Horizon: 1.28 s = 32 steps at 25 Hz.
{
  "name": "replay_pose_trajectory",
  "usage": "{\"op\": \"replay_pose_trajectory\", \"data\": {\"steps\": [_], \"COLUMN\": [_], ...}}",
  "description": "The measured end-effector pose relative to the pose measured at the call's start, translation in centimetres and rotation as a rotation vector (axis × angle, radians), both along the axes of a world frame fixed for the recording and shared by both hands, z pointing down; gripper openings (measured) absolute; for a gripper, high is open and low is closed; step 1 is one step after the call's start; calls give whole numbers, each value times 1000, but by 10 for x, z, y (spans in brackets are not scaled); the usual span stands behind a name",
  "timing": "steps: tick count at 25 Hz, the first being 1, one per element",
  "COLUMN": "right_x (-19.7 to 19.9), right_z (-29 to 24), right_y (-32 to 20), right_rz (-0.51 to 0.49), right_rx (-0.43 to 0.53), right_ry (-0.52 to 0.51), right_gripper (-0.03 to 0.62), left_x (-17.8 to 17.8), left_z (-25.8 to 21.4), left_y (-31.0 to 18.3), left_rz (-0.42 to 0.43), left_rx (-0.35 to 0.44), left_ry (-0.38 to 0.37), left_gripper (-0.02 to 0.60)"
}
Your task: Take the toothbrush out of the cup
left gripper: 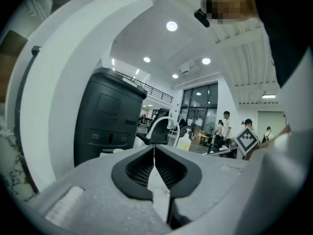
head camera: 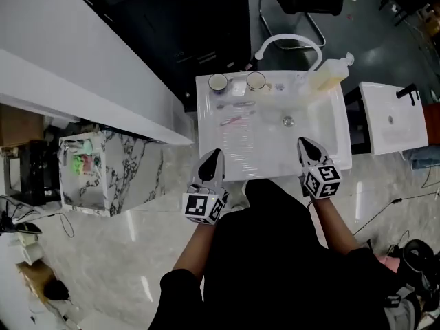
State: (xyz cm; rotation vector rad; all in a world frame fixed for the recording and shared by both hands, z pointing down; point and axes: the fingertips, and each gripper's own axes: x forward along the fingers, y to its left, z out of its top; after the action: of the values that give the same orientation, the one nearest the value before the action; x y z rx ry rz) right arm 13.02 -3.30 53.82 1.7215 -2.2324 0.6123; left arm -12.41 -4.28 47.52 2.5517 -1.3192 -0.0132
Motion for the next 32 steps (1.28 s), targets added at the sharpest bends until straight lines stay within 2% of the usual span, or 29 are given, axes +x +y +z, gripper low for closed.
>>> {"op": "replay_pose_trajectory", "data": {"steps": [6, 10, 14, 19, 25, 28, 32], "right_x": [-30, -42, -31, -14, 10, 30, 75], "right_z": [-18, -13, -17, -28, -56, -72, -86], "right_y": [64, 120, 164, 181, 178, 180, 188], "right_rz": [-64, -106, -85, -72, -63, -63, -43], "right_rx": [13, -32, -48, -14, 45, 100, 150], "right_ry": [60, 122, 147, 153, 91, 105, 130], "right_gripper": [0, -1, -2, -2, -2, -2, -2], "left_x": [-43, -52, -55, -57, -33, -10, 20], "left_z": [0, 5, 7, -1, -24, -30, -37], "left_y": [64, 106, 145, 175, 194, 202, 205], "left_rz": [-85, -85, -79, -109, -133, -125, -157], "left_rx": [0, -16, -19, 9, 52, 70, 93], "left_ry": [42, 58, 69, 56, 32, 9, -3], "left_gripper": [22, 23, 22, 21, 21, 21, 21]}}
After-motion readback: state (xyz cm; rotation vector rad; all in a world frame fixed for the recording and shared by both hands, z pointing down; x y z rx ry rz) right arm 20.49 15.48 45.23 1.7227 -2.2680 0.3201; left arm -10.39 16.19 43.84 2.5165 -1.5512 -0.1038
